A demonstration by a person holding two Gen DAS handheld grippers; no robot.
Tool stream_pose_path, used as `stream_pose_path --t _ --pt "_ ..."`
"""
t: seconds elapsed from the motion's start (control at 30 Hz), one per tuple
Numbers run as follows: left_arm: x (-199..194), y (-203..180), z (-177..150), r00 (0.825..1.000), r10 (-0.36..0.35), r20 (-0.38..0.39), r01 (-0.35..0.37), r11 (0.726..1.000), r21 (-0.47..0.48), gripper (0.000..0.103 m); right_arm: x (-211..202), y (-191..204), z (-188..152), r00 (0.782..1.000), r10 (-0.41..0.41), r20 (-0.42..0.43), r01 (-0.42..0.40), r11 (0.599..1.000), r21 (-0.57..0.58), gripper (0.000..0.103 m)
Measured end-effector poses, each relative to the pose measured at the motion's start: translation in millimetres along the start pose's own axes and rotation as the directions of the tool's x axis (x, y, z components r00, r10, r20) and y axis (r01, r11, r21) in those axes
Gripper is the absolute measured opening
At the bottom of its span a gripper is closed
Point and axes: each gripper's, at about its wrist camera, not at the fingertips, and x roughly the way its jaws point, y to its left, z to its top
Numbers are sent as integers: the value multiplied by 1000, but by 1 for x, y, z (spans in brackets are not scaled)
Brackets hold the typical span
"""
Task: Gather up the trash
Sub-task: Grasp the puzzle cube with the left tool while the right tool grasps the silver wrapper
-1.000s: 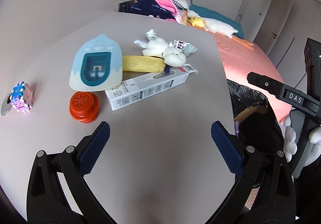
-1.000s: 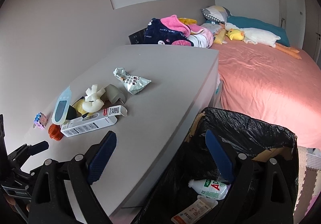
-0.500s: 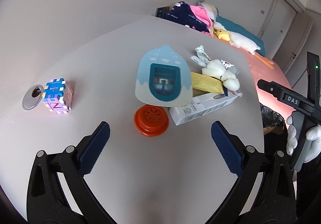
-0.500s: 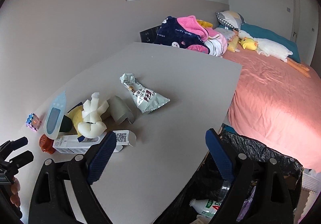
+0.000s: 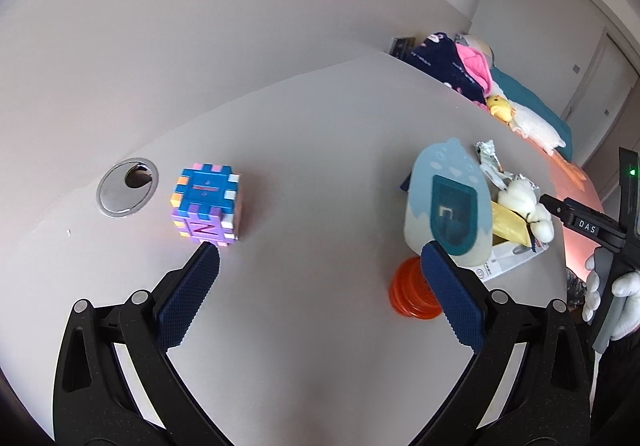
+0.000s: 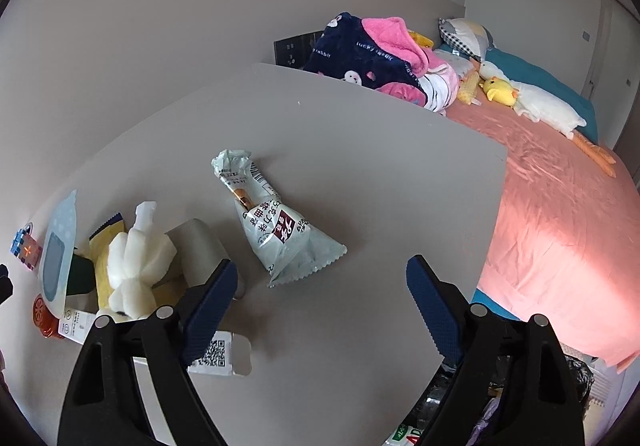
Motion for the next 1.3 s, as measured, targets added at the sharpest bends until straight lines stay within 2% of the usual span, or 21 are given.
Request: stream_pose_path --t 0.07,0.2,0.3,0.37,0.4,0.43,0.47,0.53,0.6,0.77,0.87,0.9,1.03,1.13,1.2,1.23,1.27,1.3 --pt "1 7 1 1000 15 1 -15 1000 -14 97 8 0 4 1000 5 -17 -5 1000 -3 79" --pt "5 16 5 999 45 0 -45 999 -22 97 22 -4 7 998 20 -53 -18 999 29 78" --pt "12 23 8 998 67 -8 -67 997 -34 97 33 -10 11 995 48 -87 -42 996 74 73" --pt "19 29 10 996 88 -16 -88 995 -42 97 40 -13 12 992 68 -108 -59 994 91 57" --pt "22 31 11 995 98 -16 -99 994 -44 97 40 -13 13 993 58 -105 -49 995 88 53" --pt "26 33 13 994 106 -17 -106 993 -46 97 40 -13 14 993 50 -108 -41 996 84 41" --pt "29 35 15 993 117 -18 -118 992 -51 97 40 -14 15 992 60 -115 -50 995 89 24" --pt "32 38 16 991 135 -22 -137 988 -66 95 41 -18 14 988 91 -127 -77 990 116 7" --pt "35 40 17 989 143 -27 -145 986 -80 87 40 -20 11 989 88 -120 -73 989 125 1" --pt "41 43 20 985 172 -33 -174 982 -74 71 32 -24 2 992 95 -83 -83 988 132 1" --pt "45 47 20 984 175 -40 -178 981 -77 45 24 -28 -2 992 111 -56 -102 984 146 1" --pt "46 47 21 984 171 -37 -174 982 -78 42 22 -30 -3 991 126 -52 -117 982 151 1" --pt "46 48 19 985 171 -28 -172 982 -75 42 23 -38 -1 974 218 -58 -201 956 212 1" --pt "49 41 21 986 168 -15 -169 984 -58 41 24 -36 3 974 218 -62 -199 955 221 1" --pt "43 39 20 983 182 10 -182 983 -40 41 24 -33 6 975 213 -62 -194 954 230 13" --pt "41 38 21 983 185 18 -184 982 -32 41 24 -32 7 975 214 -58 -195 952 234 35" --pt "39 38 22 983 180 21 -180 983 -30 41 23 -31 9 976 214 -47 -197 950 241 53" --pt "37 38 22 984 176 24 -175 984 -33 41 23 -30 11 977 210 -40 -194 950 244 54"
